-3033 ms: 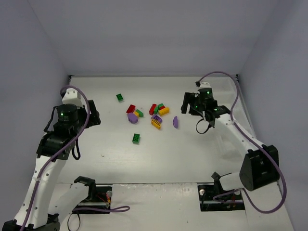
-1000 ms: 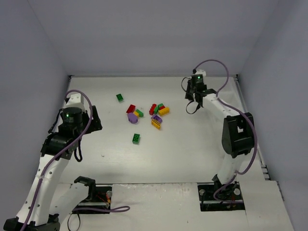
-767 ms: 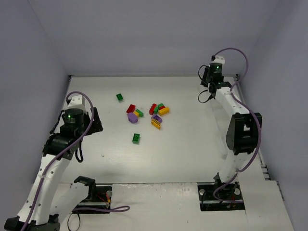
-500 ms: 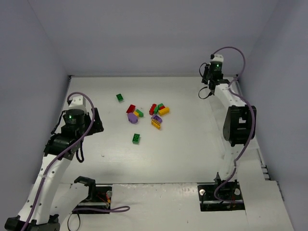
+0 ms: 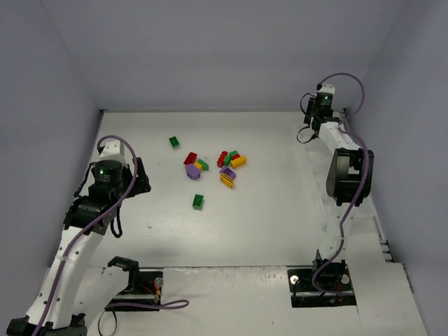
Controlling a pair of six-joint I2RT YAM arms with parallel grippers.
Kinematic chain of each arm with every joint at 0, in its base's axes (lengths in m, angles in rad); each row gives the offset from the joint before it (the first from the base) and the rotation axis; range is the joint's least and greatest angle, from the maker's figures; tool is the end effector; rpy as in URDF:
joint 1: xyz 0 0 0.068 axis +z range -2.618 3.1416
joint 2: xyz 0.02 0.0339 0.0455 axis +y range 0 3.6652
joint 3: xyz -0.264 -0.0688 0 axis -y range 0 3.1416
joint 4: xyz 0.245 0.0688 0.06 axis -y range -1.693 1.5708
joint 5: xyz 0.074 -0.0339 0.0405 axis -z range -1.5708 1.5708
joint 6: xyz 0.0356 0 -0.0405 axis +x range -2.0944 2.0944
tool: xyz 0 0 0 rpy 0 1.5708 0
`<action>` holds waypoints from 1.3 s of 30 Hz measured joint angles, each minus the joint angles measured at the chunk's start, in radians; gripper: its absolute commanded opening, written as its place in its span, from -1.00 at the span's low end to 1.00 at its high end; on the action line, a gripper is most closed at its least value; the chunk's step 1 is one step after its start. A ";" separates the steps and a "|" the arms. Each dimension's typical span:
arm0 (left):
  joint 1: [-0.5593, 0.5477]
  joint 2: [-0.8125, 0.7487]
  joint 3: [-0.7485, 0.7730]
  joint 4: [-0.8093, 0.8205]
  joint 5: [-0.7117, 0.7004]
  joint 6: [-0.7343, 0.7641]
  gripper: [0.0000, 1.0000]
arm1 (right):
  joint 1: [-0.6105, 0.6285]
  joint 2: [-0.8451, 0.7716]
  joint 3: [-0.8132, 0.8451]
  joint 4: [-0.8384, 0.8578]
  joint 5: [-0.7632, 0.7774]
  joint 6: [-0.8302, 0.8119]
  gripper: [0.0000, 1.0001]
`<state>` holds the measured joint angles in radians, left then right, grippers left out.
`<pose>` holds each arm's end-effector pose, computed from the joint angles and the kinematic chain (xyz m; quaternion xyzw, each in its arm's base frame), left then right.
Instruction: Sort the legos into containers by color
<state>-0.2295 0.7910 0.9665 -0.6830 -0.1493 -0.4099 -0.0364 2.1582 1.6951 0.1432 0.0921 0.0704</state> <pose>0.1576 -0.0314 0.3500 -0.1151 0.8527 -0.0979 0.5001 0.5157 -0.0221 0.2431 0.0701 0.8072 -0.0274 0.5854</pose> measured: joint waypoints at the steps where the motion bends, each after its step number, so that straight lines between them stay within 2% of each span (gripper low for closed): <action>1: 0.000 0.000 0.000 0.000 0.000 0.000 0.61 | -0.004 0.000 0.002 0.005 0.000 -0.002 -0.27; 3: 0.000 0.000 0.000 0.000 0.000 0.000 0.61 | -0.014 0.000 0.006 0.012 -0.003 -0.006 0.00; 6: 0.000 0.000 0.000 0.000 0.002 0.000 0.61 | -0.024 0.000 0.007 0.014 -0.010 -0.016 0.10; 15: 0.000 -0.021 0.000 -0.005 0.012 0.000 0.61 | -0.022 -0.012 -0.007 0.010 -0.073 -0.015 0.11; 19: 0.000 -0.030 0.000 -0.018 0.012 0.000 0.61 | 0.023 -0.112 -0.101 -0.006 -0.090 0.018 0.20; 23: 0.000 -0.037 0.000 -0.027 0.011 -0.005 0.61 | 0.161 -0.284 -0.214 -0.011 -0.079 0.087 0.42; 29: 0.000 -0.060 0.000 -0.053 0.011 -0.015 0.61 | 0.451 -0.515 -0.400 -0.010 -0.039 0.243 0.49; 35: 0.000 -0.085 0.000 -0.098 0.010 -0.021 0.61 | 0.703 -0.555 -0.523 -0.071 0.055 0.414 0.44; 39: 0.000 -0.101 0.000 -0.121 0.010 -0.024 0.61 | 0.837 -0.522 -0.528 -0.105 0.094 0.512 0.43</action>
<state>-0.2295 0.6899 0.9668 -0.8043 -0.1390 -0.4339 0.8005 1.6360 1.1671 0.0383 0.1860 0.5827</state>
